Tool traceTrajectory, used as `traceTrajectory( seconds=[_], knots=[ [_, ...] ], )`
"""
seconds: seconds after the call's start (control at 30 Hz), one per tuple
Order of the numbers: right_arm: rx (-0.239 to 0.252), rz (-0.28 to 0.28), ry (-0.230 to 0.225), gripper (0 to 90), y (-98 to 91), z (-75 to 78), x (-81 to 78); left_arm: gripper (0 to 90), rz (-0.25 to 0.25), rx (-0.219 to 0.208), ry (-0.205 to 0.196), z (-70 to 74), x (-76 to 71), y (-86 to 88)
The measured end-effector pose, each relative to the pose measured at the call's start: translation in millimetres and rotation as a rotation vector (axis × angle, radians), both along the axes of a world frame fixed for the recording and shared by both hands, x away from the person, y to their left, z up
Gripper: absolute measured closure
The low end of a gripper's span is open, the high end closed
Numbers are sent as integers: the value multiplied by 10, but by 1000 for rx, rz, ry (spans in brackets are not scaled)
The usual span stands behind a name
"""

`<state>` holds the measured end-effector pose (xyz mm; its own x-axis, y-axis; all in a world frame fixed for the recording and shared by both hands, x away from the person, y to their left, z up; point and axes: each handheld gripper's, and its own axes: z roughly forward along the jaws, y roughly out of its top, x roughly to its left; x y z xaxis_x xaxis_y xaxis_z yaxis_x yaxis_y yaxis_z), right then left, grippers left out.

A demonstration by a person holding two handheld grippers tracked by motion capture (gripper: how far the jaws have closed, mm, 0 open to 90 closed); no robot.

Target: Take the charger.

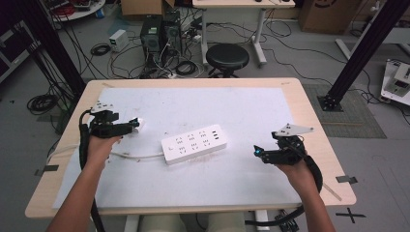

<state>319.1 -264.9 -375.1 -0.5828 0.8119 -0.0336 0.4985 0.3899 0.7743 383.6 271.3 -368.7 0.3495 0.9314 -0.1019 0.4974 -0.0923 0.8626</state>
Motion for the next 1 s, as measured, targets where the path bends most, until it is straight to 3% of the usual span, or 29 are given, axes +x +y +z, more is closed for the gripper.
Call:
traceTrajectory(
  seconds=[0.07, 0.2, 0.4, 0.7, 0.83, 1.0],
  knots=[
    [0, 1, -5, 165, -3, 3, 8, 173, 2, 24, -18, 61, 43, -15],
    [-3, 0, 0, 165, 4, -6, 23, 173, 15, 42, 14, 27, 195, -21],
    [-6, 2, 3, 165, -1, 32, 62, 173, 42, 46, 45, -133, 329, -7],
    [-12, 4, 13, 165, 5, 53, 85, 173, 94, 62, 131, -447, 408, 35],
    [-12, 6, 11, 165, -3, 49, 78, 173, 86, 66, 177, -571, 432, 31],
    [-13, 4, 19, 165, -3, 22, 72, 173, 89, 79, 201, -660, 453, 14]
  ],
)
